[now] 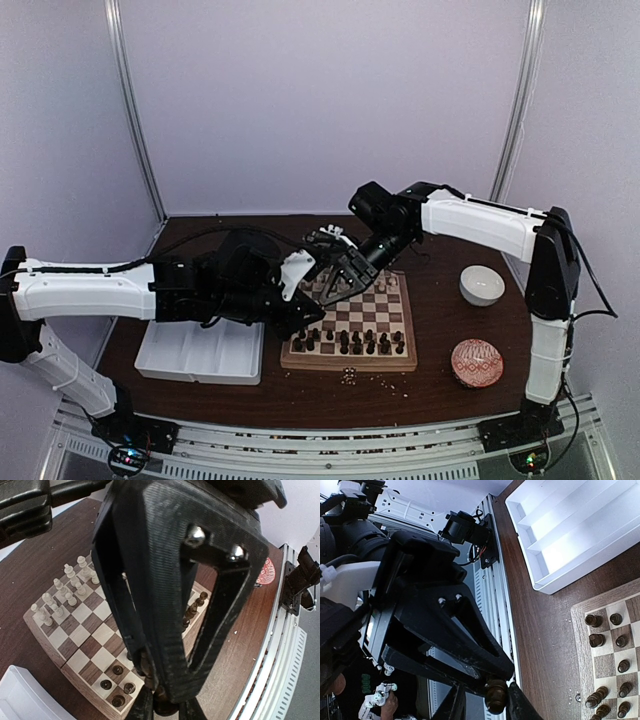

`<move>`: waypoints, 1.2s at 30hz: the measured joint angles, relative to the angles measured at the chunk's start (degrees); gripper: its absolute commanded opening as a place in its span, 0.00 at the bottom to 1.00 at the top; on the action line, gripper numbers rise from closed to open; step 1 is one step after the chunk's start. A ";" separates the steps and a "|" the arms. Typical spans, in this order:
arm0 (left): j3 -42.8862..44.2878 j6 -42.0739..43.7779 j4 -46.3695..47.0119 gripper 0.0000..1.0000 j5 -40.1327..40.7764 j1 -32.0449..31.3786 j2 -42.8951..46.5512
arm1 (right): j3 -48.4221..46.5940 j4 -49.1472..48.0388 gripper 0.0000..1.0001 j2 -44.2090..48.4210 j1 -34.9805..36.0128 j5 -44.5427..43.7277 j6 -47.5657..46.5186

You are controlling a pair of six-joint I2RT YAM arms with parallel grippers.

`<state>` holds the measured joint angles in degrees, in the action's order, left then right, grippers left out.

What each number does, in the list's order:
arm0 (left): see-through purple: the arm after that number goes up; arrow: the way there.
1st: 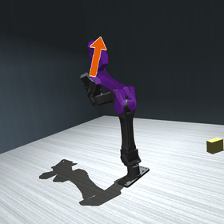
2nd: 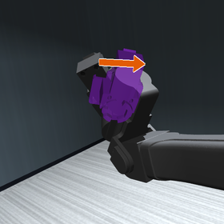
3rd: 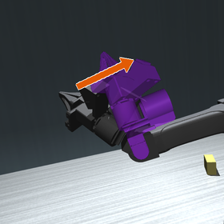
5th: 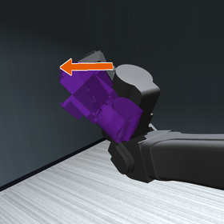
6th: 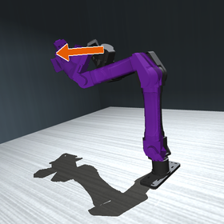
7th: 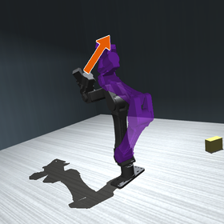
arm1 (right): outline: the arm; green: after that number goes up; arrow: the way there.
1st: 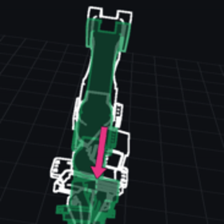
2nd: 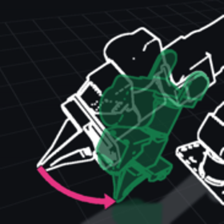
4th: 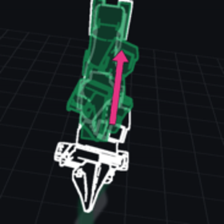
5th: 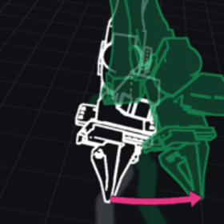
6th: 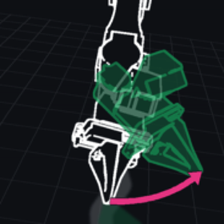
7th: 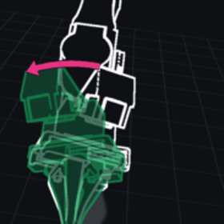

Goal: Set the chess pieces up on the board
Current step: Pass from the left arm to the right, then place the bishop on f8.

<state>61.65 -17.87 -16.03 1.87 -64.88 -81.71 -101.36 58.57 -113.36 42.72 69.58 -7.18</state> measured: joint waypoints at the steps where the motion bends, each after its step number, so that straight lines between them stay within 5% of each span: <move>1: 0.00 0.02 0.04 0.10 -0.02 0.00 0.00 | 0.07 -0.28 0.25 0.00 0.00 0.22 0.15; 8: 0.00 -0.02 0.24 0.12 -0.42 -0.15 0.02 | 0.55 -2.08 0.03 -0.15 -0.09 0.35 1.92; 18: -0.20 -0.55 -0.79 0.41 5.95 -0.46 0.09 | 0.59 -3.37 0.00 -0.24 -0.11 -2.01 0.72; 22: -3.89 -2.29 -0.81 0.94 13.81 -0.52 3.28 | 0.83 -3.91 0.00 0.61 -0.11 -7.34 -2.01; 23: -5.75 -3.34 -1.03 0.97 16.79 -0.24 5.40 | 1.42 -4.26 0.00 1.33 -0.11 -9.05 -2.54; 27: -13.77 -7.10 -0.72 0.98 24.96 1.95 15.61 | 4.81 -6.19 0.00 5.38 0.48 -17.75 -5.05; 36: -21.92 -14.75 -0.44 0.98 26.56 12.83 24.98 | 8.81 -11.41 0.00 7.19 9.16 -39.26 -14.45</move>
<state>39.72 -32.62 -16.47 28.42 -52.05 -56.73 -92.55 47.16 -106.17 51.88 30.33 -21.63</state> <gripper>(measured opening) 0.978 0.106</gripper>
